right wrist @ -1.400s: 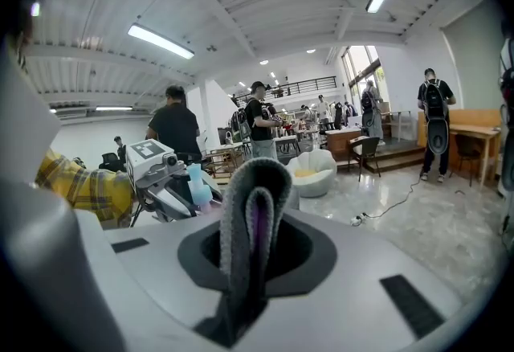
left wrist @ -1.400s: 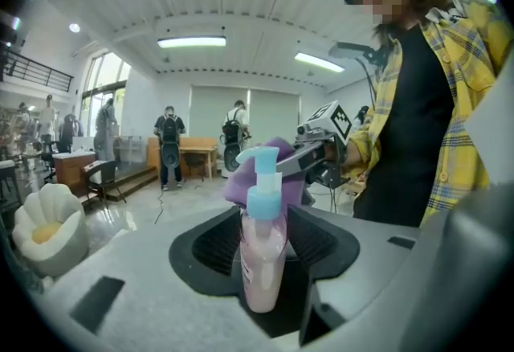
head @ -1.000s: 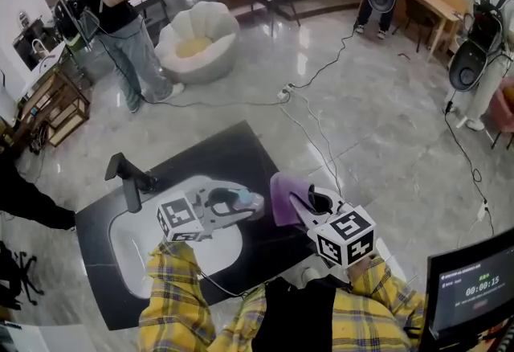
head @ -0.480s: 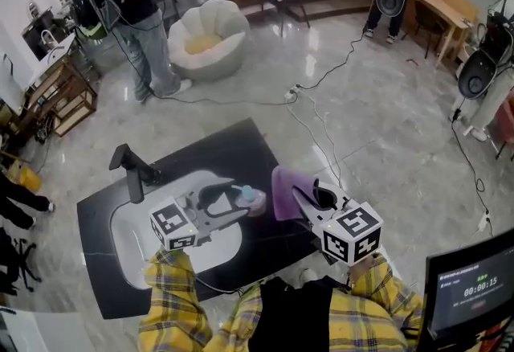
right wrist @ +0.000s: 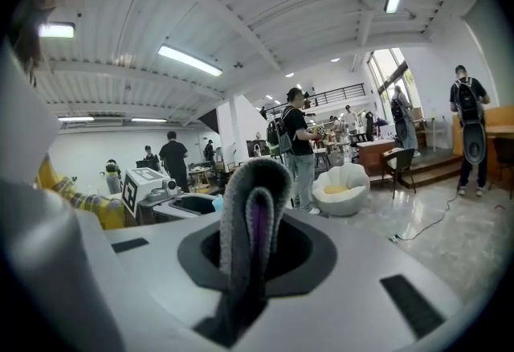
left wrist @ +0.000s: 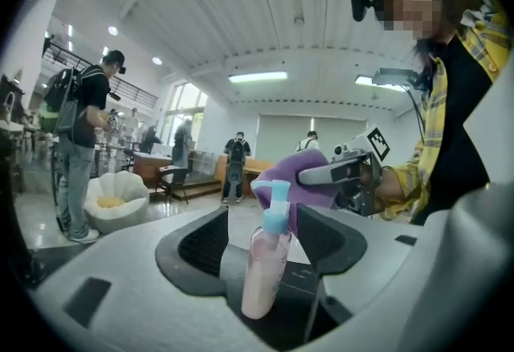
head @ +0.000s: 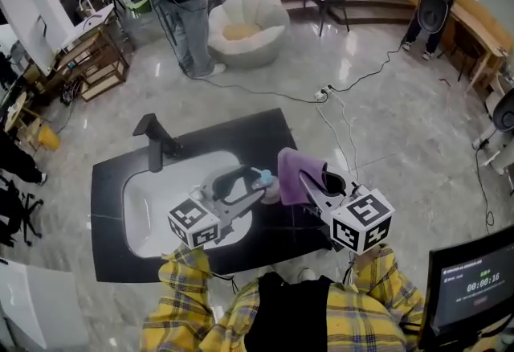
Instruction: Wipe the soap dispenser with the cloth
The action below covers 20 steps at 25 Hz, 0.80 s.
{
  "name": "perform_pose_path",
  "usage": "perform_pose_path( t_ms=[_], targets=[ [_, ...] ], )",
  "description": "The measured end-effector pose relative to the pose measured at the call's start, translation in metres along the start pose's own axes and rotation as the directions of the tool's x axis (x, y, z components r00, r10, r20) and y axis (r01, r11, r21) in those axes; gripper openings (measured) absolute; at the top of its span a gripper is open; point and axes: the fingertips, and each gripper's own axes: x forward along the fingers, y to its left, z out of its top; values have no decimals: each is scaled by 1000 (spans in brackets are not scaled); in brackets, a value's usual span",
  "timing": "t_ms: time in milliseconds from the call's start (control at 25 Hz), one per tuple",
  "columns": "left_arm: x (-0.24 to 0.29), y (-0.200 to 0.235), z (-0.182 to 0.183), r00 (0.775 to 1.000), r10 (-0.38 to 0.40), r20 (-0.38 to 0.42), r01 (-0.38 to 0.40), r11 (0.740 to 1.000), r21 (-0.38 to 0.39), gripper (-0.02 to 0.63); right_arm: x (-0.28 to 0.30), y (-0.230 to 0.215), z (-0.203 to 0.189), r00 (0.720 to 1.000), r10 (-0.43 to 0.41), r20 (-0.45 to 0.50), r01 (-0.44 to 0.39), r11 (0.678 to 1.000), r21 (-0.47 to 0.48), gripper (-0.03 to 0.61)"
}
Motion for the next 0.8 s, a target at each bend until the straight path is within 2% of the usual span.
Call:
perform_pose_path(
  t_ms=[280, 400, 520, 640, 800],
  targets=[
    [2, -3, -2, 988, 153, 4, -152, 985, -75, 244, 20, 8, -9, 995, 95, -33, -98, 990, -102, 43],
    [2, -5, -13, 968, 252, -19, -253, 964, -78, 244, 25, 10, -15, 990, 133, -45, -138, 983, -124, 43],
    [-3, 1, -25, 940, 337, -48, -340, 933, -120, 244, 31, 8, -20, 985, 162, -56, -167, 980, -106, 43],
    [-2, 0, -34, 933, 354, -67, -360, 919, -161, 244, 34, 4, -27, 982, 174, -75, -181, 977, -108, 43],
    [5, -7, -38, 931, 353, -90, -364, 916, -172, 244, 37, 2, -38, 981, 152, -123, -175, 965, -196, 43]
  ],
)
